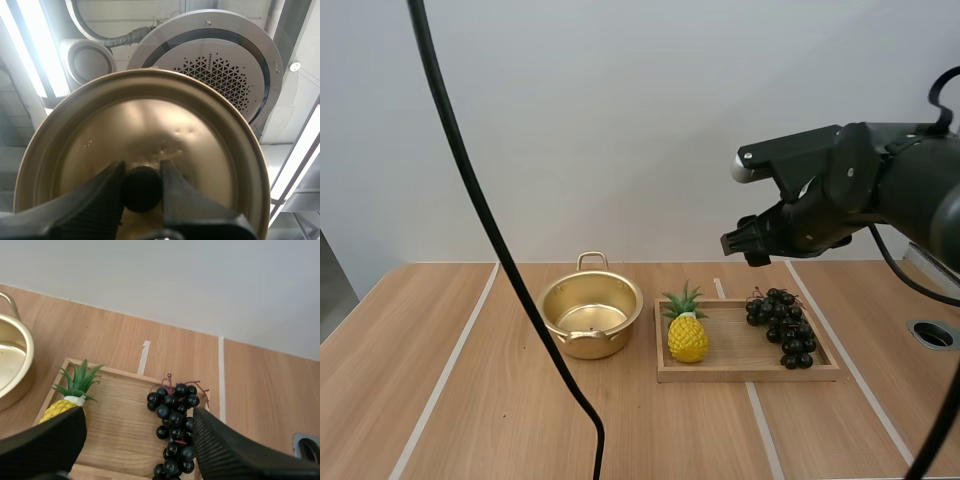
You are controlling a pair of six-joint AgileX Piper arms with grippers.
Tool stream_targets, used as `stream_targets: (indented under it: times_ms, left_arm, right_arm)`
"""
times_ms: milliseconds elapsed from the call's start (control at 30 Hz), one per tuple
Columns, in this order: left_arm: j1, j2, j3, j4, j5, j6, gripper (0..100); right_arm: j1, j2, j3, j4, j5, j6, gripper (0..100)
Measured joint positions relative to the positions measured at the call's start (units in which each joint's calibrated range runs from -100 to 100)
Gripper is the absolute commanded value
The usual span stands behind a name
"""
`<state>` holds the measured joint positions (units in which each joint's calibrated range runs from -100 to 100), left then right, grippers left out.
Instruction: Open the pot, put the pineapple inside, and close it
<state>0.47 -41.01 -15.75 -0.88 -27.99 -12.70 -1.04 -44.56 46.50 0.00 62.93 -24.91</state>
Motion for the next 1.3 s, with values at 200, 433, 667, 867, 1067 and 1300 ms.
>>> stream_targets:
  times_ms: [200,433,667,867,1067,1300]
  left_arm:
    - [0.00,0.00,0.00,1.52,0.00,-0.34,0]
    - [0.00,0.00,0.00,3.81,0.00,-0.34,0]
    - [0.00,0.00,0.00,4.22,0.16,-0.34,0]
    - [0.00,0.00,0.00,4.22,1.85,-0.34,0]
    - [0.00,0.00,0.00,4.30,2.20,-0.34,0]
    - [0.00,0.00,0.00,4.30,2.41,-0.34,0]
  right_arm:
    - [0.00,9.63,0.00,0.00,-2.28,0.19,100]
    - [0.00,18.27,0.00,-2.55,-4.59,2.91,100]
    - [0.00,20.17,0.00,-16.51,-9.36,12.17,100]
    - [0.00,20.17,0.00,-20.75,-12.95,14.76,100]
    - [-0.07,22.24,-0.28,-23.87,-16.50,15.29,100]
    - [-1.37,28.32,-3.07,-24.42,-14.13,15.81,100]
